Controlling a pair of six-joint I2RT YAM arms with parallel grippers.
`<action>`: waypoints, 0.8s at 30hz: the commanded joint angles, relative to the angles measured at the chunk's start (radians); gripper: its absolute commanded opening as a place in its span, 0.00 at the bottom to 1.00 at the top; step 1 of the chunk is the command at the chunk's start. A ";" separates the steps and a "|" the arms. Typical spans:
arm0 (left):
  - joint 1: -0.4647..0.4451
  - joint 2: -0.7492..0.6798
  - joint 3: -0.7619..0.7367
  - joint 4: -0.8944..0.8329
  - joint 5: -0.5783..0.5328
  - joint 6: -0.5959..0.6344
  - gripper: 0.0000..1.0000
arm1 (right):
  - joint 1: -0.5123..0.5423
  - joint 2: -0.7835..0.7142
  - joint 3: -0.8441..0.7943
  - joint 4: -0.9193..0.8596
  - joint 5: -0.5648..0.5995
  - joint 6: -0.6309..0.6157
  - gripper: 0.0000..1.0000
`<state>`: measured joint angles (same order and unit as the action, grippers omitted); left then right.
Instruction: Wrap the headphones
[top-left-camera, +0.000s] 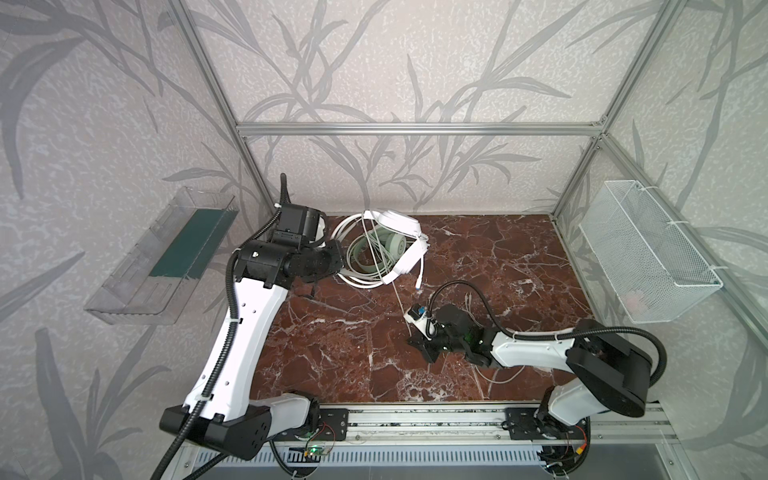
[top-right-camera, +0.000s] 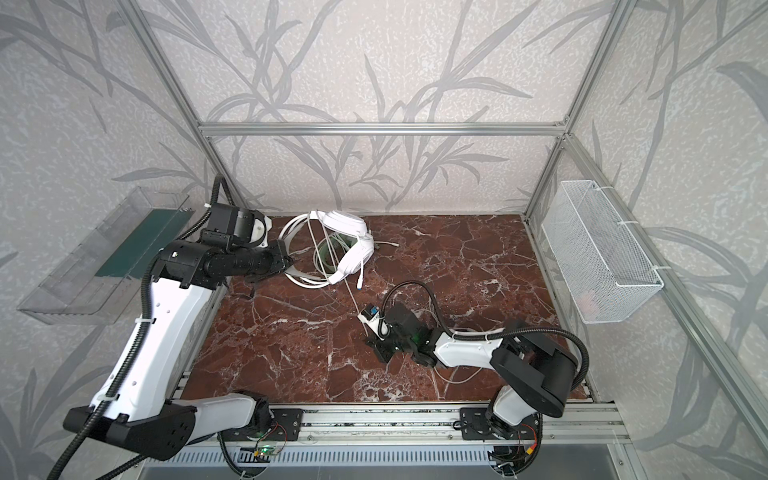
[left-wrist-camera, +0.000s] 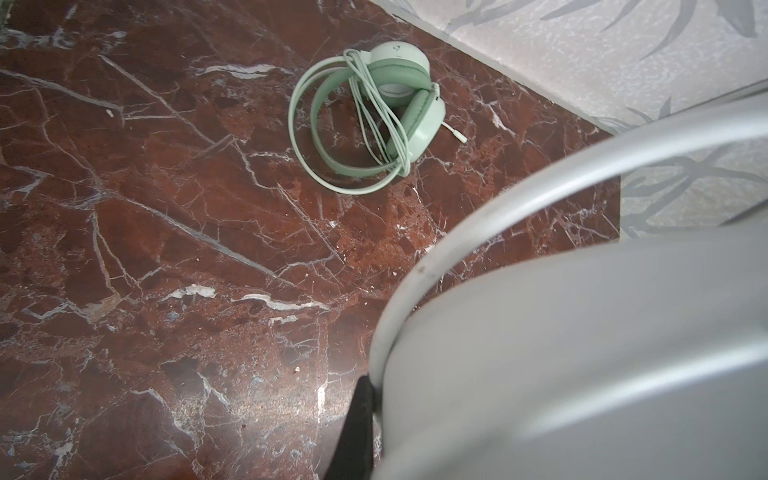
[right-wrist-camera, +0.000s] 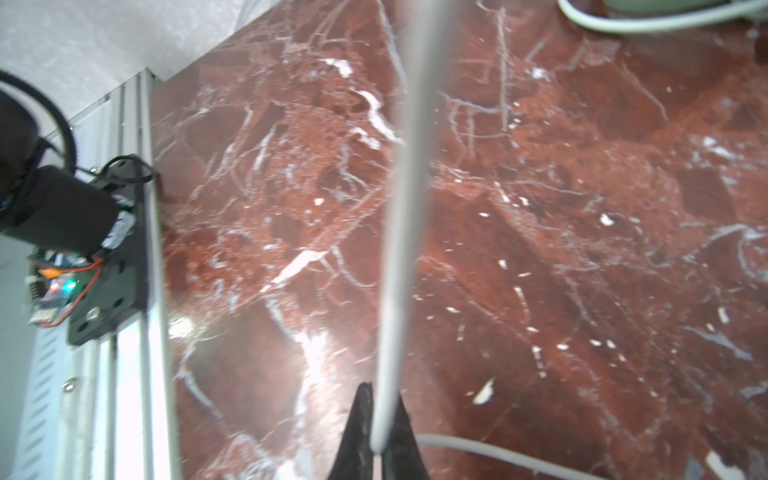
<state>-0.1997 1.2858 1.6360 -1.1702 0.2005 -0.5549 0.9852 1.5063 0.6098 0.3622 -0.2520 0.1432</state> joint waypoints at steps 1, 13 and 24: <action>0.027 0.021 -0.014 0.109 -0.006 -0.043 0.00 | 0.096 -0.088 -0.010 -0.154 0.115 -0.036 0.00; 0.048 0.126 -0.019 0.152 -0.058 -0.053 0.00 | 0.327 -0.165 0.136 -0.472 0.196 -0.117 0.00; 0.043 0.148 -0.124 0.150 -0.096 -0.035 0.00 | 0.396 -0.271 0.389 -0.762 0.364 -0.342 0.00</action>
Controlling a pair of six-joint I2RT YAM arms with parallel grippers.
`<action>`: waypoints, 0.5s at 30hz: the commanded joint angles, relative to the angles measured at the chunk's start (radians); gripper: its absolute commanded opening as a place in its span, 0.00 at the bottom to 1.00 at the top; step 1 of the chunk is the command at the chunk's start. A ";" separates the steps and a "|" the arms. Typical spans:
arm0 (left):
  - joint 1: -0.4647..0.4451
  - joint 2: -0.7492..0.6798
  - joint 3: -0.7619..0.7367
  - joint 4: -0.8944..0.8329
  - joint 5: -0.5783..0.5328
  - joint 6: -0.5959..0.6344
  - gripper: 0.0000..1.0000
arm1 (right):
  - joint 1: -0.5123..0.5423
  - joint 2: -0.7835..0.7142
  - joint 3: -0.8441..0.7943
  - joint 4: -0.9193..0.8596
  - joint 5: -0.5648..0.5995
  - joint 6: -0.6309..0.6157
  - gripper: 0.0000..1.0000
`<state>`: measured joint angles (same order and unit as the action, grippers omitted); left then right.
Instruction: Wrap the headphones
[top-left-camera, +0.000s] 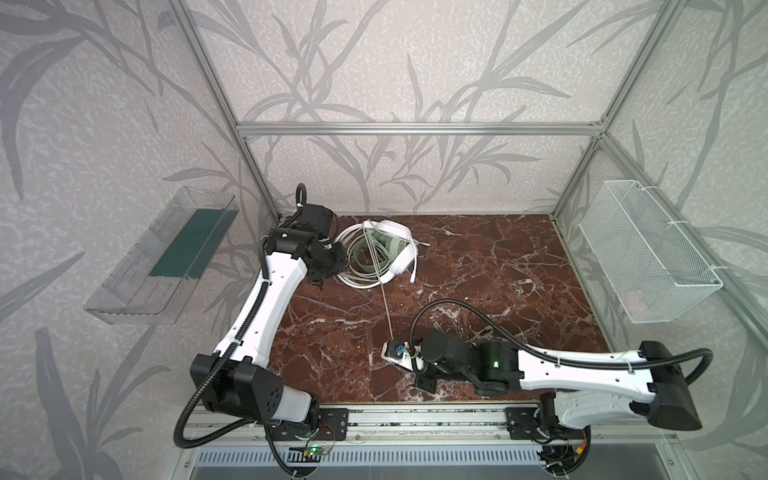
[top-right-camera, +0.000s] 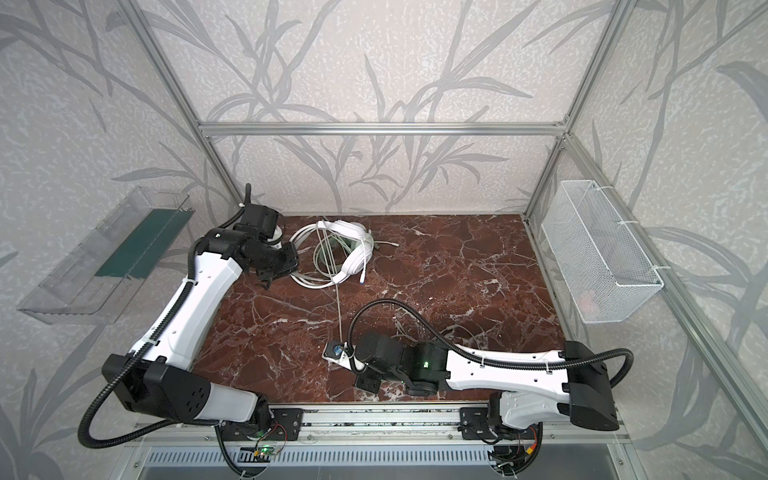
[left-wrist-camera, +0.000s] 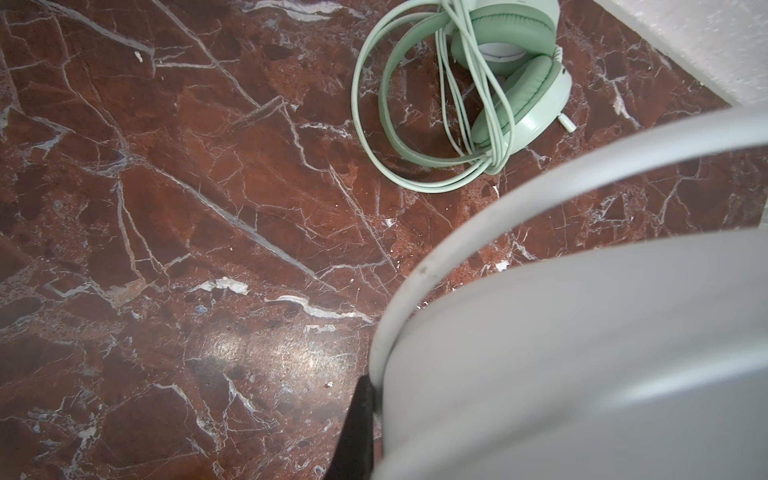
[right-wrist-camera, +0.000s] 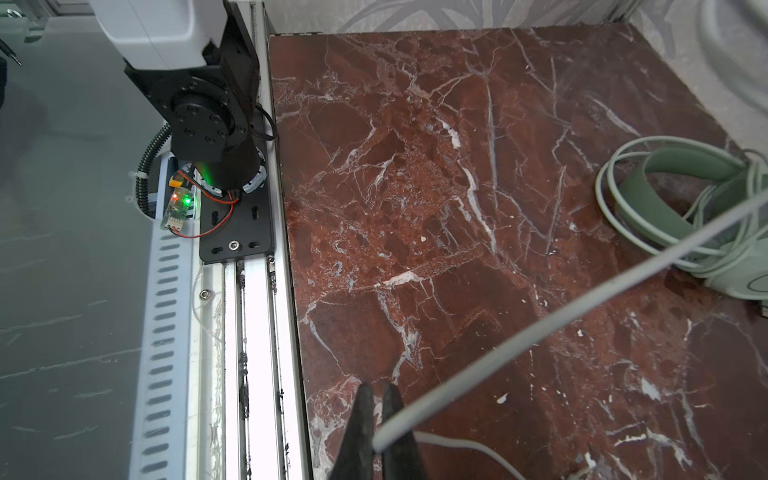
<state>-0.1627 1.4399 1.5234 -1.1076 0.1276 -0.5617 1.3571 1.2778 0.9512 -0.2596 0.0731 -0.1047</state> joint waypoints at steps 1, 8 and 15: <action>0.003 -0.006 -0.023 0.090 -0.026 -0.025 0.00 | 0.024 -0.052 0.066 -0.159 0.053 -0.106 0.00; -0.033 -0.015 -0.111 0.110 -0.054 -0.005 0.00 | 0.024 -0.092 0.203 -0.260 0.132 -0.214 0.00; -0.068 -0.029 -0.185 0.105 -0.109 0.015 0.00 | 0.029 -0.085 0.288 -0.314 0.166 -0.293 0.00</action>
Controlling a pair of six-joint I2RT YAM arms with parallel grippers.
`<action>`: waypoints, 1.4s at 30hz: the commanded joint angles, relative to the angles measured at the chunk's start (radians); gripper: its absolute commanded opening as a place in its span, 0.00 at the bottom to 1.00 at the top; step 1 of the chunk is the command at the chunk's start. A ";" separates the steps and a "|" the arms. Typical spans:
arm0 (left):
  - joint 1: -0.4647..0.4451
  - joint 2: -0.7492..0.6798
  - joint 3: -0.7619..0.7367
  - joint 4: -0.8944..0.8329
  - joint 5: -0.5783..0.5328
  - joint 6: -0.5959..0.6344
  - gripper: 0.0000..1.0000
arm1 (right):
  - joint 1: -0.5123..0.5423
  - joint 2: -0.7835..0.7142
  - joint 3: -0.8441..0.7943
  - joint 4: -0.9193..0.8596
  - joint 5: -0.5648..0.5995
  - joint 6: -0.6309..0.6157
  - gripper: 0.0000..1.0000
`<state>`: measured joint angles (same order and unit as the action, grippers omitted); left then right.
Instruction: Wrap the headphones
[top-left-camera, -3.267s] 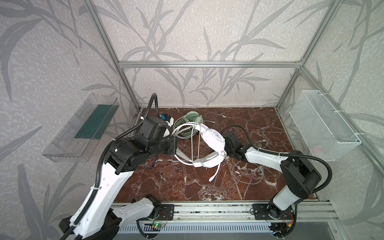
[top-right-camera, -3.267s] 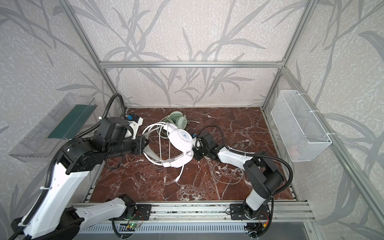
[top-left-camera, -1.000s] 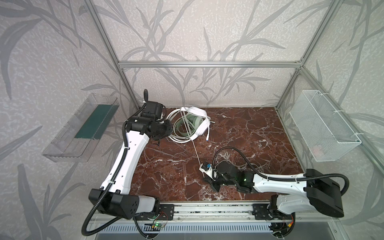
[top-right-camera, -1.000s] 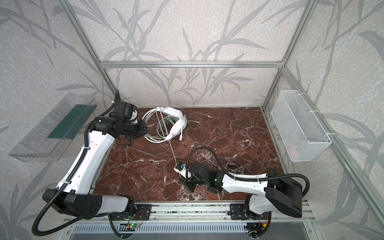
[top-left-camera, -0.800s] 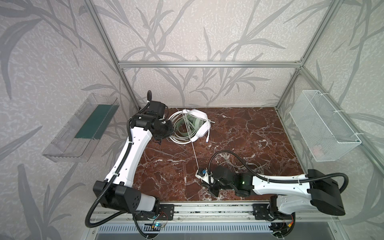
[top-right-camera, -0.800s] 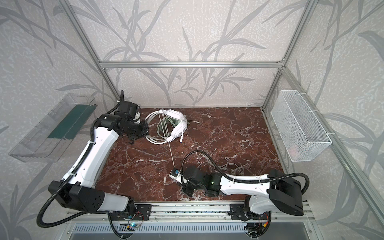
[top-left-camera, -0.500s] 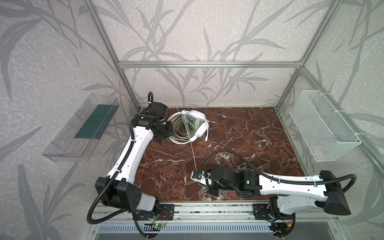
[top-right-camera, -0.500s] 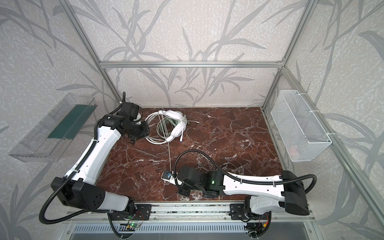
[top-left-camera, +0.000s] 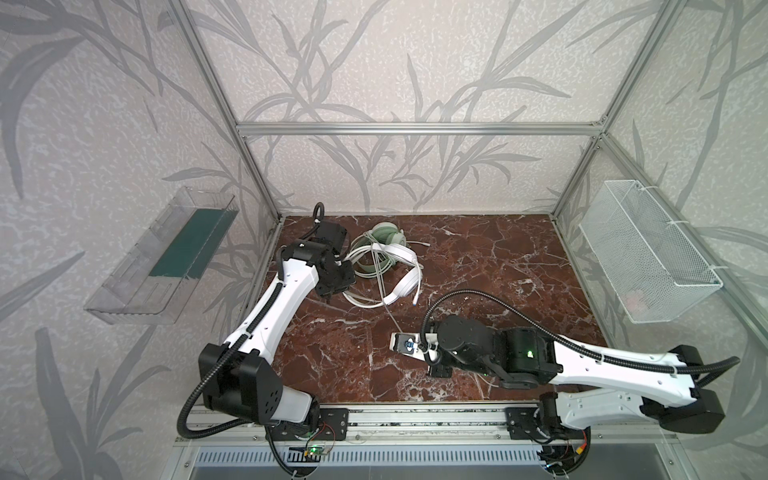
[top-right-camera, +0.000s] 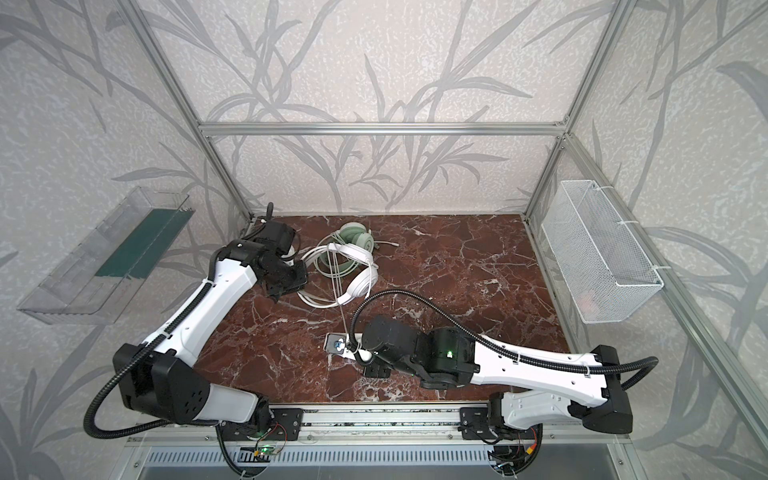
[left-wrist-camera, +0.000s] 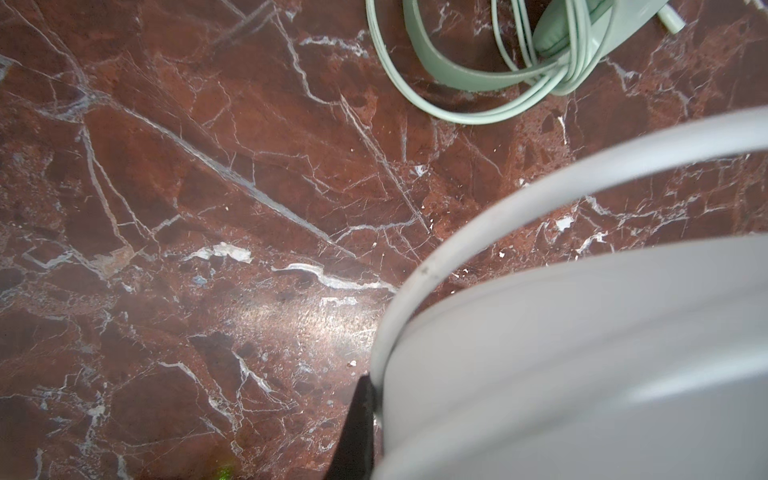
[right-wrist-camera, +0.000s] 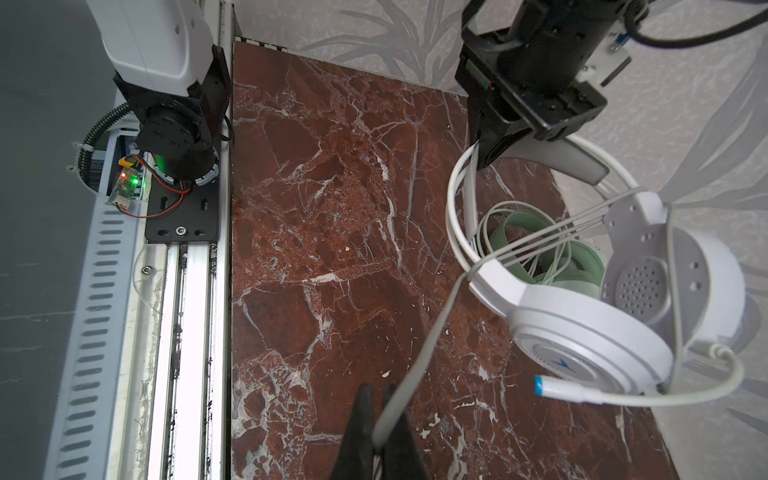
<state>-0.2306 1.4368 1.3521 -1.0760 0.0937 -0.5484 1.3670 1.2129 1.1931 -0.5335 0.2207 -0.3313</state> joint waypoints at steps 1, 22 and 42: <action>-0.005 -0.030 -0.021 0.073 -0.076 0.006 0.00 | 0.022 -0.015 0.058 -0.050 0.038 -0.079 0.00; -0.117 -0.031 -0.073 0.048 -0.169 0.054 0.00 | 0.040 0.109 0.034 0.343 0.472 -0.478 0.00; -0.128 -0.020 -0.059 0.024 -0.137 0.070 0.00 | 0.007 0.292 0.093 0.643 0.572 -0.627 0.00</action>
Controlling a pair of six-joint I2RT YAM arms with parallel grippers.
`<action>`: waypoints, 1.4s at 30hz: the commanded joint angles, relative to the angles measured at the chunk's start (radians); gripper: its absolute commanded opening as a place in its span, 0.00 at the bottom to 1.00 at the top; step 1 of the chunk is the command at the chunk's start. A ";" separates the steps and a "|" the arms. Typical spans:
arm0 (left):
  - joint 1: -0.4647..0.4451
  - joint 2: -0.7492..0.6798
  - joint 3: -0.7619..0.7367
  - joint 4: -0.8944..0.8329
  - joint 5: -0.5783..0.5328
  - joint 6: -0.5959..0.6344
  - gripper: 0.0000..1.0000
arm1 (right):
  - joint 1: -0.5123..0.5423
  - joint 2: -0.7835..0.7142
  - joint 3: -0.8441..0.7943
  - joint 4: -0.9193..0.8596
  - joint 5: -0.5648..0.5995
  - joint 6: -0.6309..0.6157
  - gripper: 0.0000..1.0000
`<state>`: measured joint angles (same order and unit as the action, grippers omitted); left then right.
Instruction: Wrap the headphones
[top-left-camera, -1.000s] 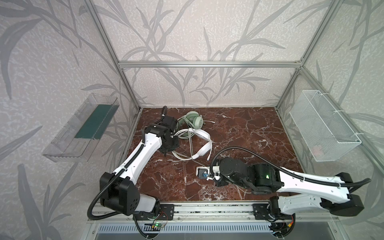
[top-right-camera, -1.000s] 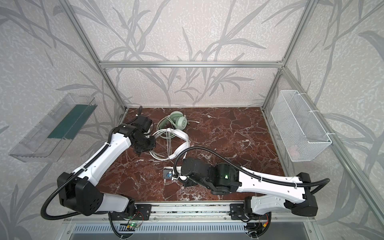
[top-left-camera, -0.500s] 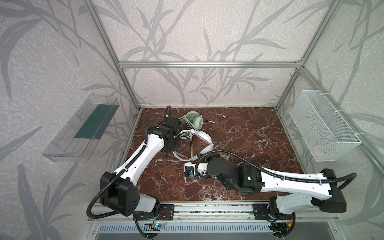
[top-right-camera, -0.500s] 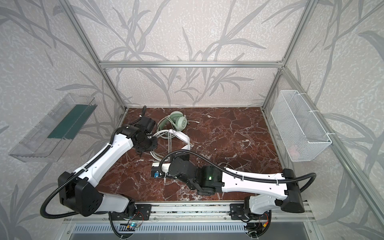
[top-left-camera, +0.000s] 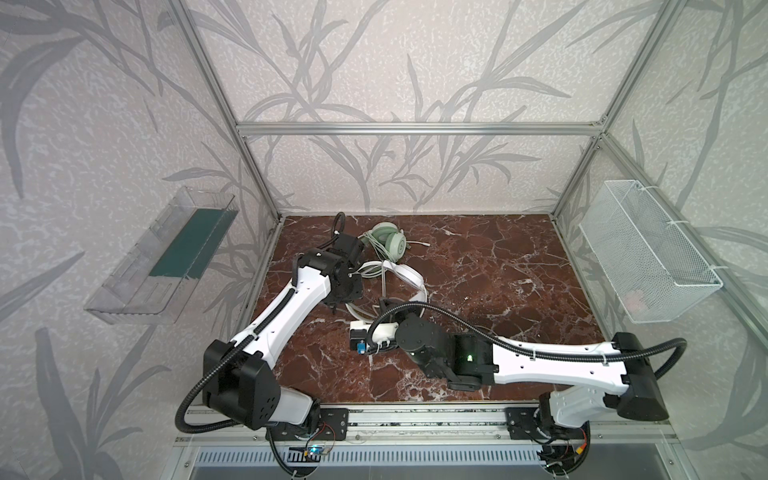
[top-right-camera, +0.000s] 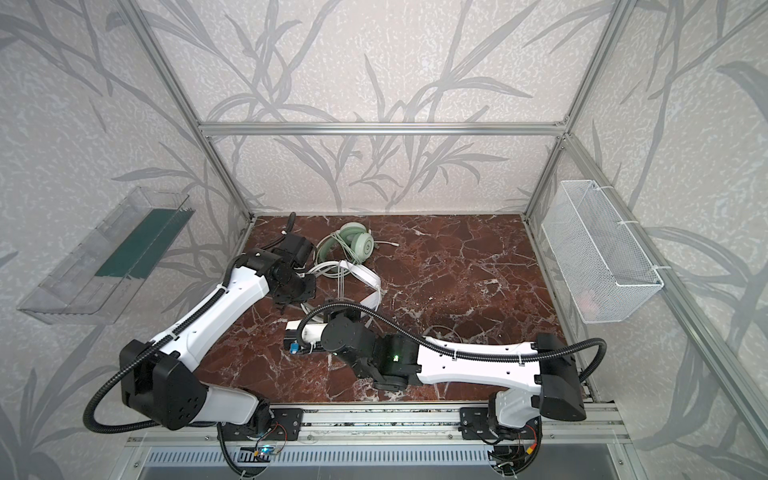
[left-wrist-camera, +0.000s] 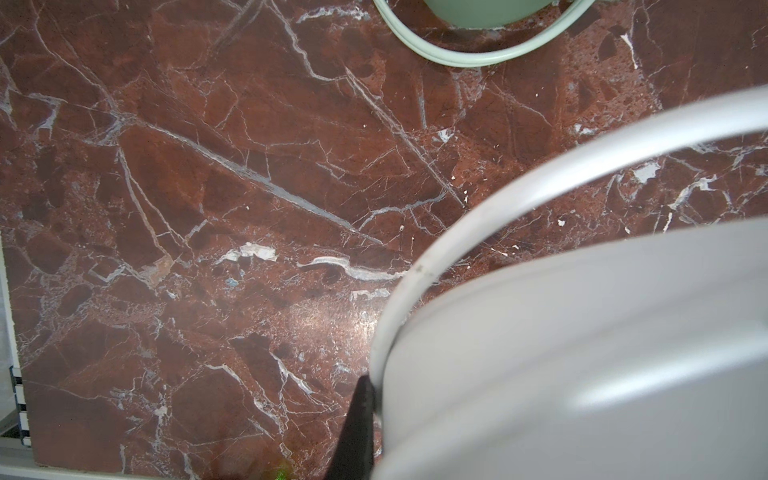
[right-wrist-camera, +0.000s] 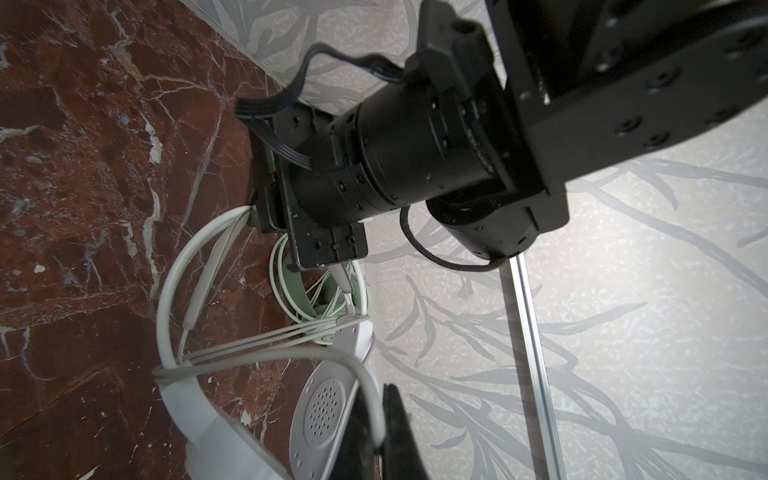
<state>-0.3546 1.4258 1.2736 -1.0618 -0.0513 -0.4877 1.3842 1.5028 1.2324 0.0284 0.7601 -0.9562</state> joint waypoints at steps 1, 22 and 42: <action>-0.004 -0.012 0.018 0.010 0.006 0.009 0.00 | -0.013 0.008 0.059 0.081 0.033 0.004 0.00; -0.006 -0.044 0.017 0.004 0.017 0.021 0.00 | -0.156 0.015 0.119 0.022 -0.027 0.217 0.16; -0.006 -0.067 0.017 0.003 0.021 0.029 0.00 | -0.261 -0.008 0.115 0.005 -0.065 0.276 0.23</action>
<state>-0.3592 1.4048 1.2736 -1.0622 -0.0326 -0.4698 1.1484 1.5368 1.3136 0.0174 0.6804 -0.7052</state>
